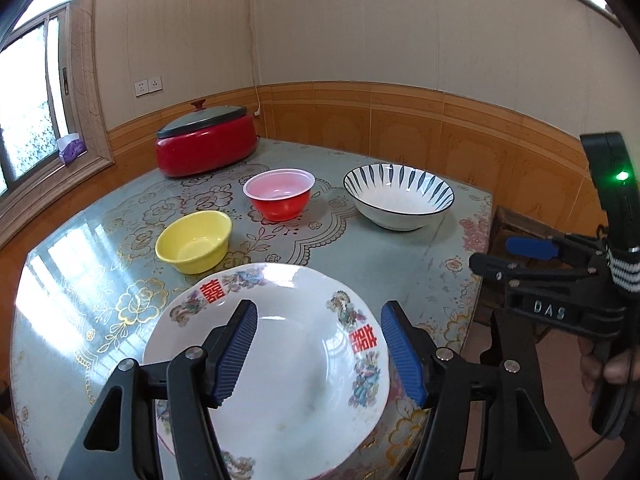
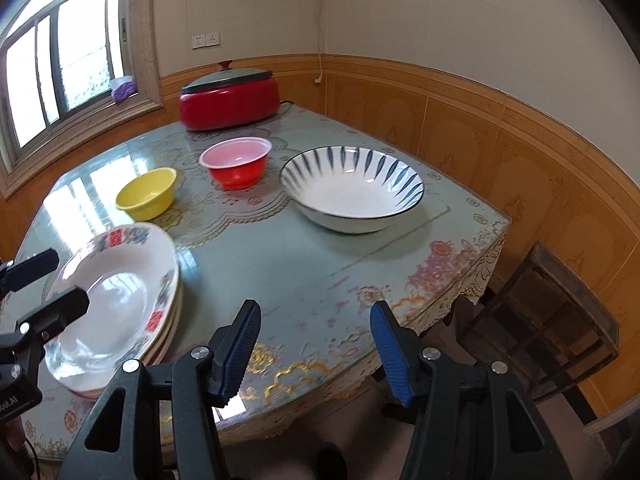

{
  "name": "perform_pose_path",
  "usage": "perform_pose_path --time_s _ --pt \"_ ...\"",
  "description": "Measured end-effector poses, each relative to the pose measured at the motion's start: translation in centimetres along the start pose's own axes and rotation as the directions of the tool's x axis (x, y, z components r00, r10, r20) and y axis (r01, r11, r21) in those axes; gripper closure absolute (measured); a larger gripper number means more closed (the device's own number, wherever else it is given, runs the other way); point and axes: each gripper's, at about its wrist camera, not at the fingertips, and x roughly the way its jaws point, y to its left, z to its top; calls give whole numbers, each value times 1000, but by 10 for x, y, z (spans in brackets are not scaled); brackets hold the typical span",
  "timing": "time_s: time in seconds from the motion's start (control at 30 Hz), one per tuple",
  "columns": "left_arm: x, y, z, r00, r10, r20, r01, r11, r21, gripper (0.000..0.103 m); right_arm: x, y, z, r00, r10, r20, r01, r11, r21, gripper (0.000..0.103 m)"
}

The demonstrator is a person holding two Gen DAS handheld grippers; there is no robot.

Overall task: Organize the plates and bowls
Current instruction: 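Move both grippers to the rim of the blue-striped white bowl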

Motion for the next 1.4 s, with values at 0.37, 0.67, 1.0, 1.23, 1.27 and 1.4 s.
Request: perform_pose_path --time_s 0.37,0.67,1.0,1.23,1.27,1.4 --pt "51 -51 46 997 76 -18 -76 997 6 38 38 -76 70 998 43 52 -42 999 -12 45" --pt "99 -98 80 995 95 -34 -95 995 4 38 75 -125 109 994 90 57 -88 996 -28 45" --pt "144 -118 103 991 105 -85 -109 993 -37 33 117 -153 133 989 146 12 -145 988 -61 45" --pt "170 -86 104 985 66 -160 -103 967 -233 33 158 -169 143 978 200 -60 -201 979 -15 45" --pt "172 -83 105 984 68 -164 -108 962 -251 34 163 -172 145 976 208 -68 -209 978 -4 45" --pt "178 -74 110 983 93 -160 -134 953 -272 34 180 -173 146 966 238 -100 -238 971 7 45"
